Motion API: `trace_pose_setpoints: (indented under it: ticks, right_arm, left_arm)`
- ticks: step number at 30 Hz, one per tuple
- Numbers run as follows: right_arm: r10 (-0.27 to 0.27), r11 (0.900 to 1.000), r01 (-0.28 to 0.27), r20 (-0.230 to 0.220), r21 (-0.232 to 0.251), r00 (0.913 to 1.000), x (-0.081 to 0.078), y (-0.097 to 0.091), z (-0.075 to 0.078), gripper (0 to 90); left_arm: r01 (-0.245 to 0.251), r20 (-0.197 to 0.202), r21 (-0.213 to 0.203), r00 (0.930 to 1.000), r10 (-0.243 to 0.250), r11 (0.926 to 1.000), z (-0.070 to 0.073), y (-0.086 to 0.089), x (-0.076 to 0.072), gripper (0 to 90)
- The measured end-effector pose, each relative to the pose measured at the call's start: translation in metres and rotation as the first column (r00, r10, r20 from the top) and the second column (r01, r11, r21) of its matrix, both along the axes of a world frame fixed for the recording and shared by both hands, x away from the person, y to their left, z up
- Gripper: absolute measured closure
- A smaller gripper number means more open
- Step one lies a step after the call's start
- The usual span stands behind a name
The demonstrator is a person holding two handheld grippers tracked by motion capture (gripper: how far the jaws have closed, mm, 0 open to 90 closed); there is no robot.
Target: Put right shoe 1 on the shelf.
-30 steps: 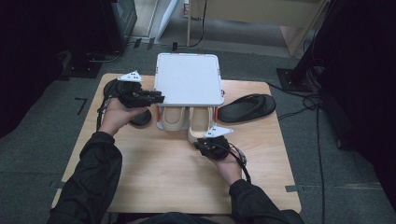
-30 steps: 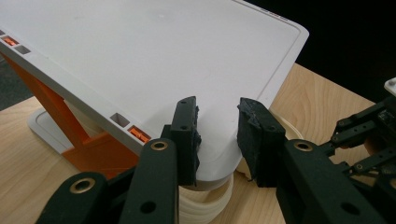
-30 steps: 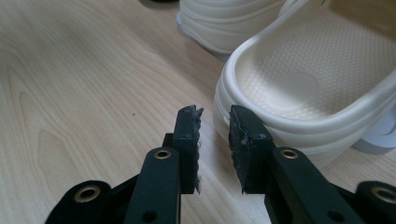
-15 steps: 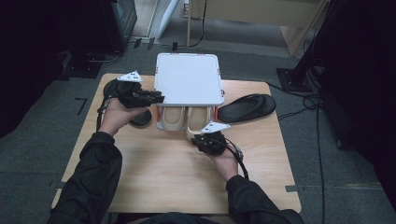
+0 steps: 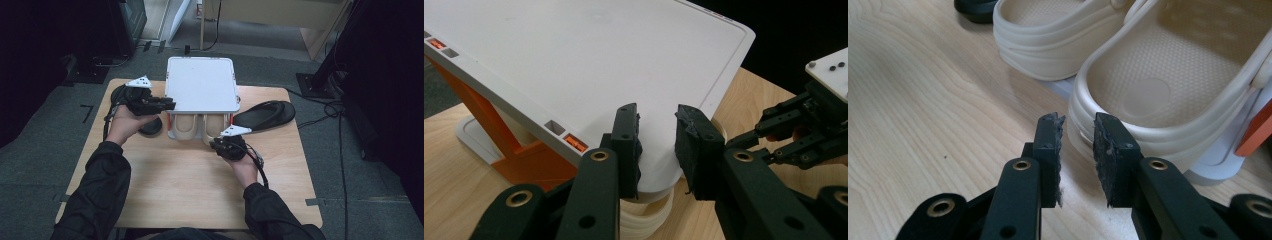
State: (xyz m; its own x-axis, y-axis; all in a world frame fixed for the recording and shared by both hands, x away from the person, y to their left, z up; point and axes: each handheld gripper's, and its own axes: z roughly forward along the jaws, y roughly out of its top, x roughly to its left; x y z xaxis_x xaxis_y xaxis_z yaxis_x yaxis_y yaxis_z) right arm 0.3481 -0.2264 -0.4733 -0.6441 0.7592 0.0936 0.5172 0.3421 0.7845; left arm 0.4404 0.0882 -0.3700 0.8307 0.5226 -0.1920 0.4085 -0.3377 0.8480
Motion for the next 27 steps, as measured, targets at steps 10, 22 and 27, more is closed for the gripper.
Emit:
trace_pose_setpoints:
  ticks: [10, 22, 27]
  right_arm:
    - [-0.006, 0.9998, 0.006, 0.004, 0.020, 1.0000, 0.014, -0.002, -0.003, 71.5]
    - [0.016, 0.9978, -0.014, -0.037, 0.065, 0.9992, 0.010, -0.006, 0.004, 61.7]
    - [0.059, 0.9956, -0.057, -0.027, 0.075, 0.9979, 0.001, -0.015, 0.011, 56.6]
  left_arm:
    - [-0.001, -0.008, -0.008, 1.0000, 0.001, 1.0000, 0.000, 0.000, 0.000, 71.4]
    - [0.000, -0.030, -0.015, 0.9995, -0.001, 0.9999, 0.003, 0.000, -0.002, 56.6]
    - [-0.019, -0.030, -0.026, 0.9994, 0.018, 0.9995, 0.010, 0.006, -0.006, 51.9]
